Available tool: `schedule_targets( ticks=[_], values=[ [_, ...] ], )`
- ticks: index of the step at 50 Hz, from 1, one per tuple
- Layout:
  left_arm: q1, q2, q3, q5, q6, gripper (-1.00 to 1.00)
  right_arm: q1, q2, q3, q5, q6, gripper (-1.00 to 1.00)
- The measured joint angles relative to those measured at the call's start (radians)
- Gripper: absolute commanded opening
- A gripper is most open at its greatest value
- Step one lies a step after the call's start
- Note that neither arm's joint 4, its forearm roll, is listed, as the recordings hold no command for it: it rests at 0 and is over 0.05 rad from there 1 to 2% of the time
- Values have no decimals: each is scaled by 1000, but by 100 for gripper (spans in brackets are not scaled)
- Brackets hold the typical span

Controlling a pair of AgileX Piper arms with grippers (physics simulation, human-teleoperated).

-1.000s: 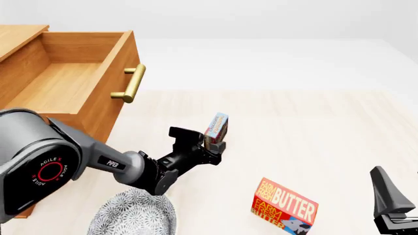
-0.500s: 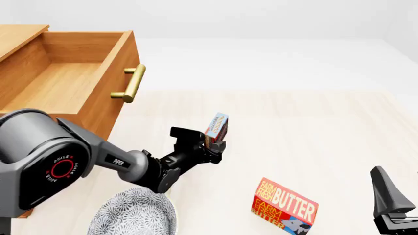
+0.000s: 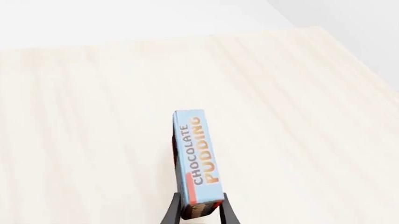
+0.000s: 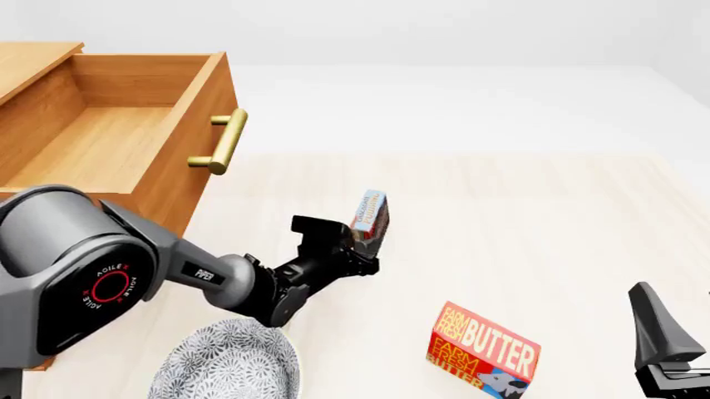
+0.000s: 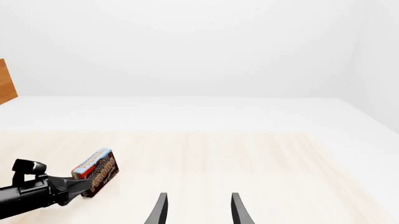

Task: Put the chocolate pudding in the top drawer of the cabinet and close it.

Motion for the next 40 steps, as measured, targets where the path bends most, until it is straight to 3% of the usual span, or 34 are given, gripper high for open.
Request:
schedule_targets(
  ticks=[17, 40],
  values=[
    [1, -41, 22, 8, 20, -100, 0, 0, 0, 0, 0, 100],
    [-20, -209, 108, 34, 71, -100, 0, 0, 0, 0, 0, 100]
  ],
)
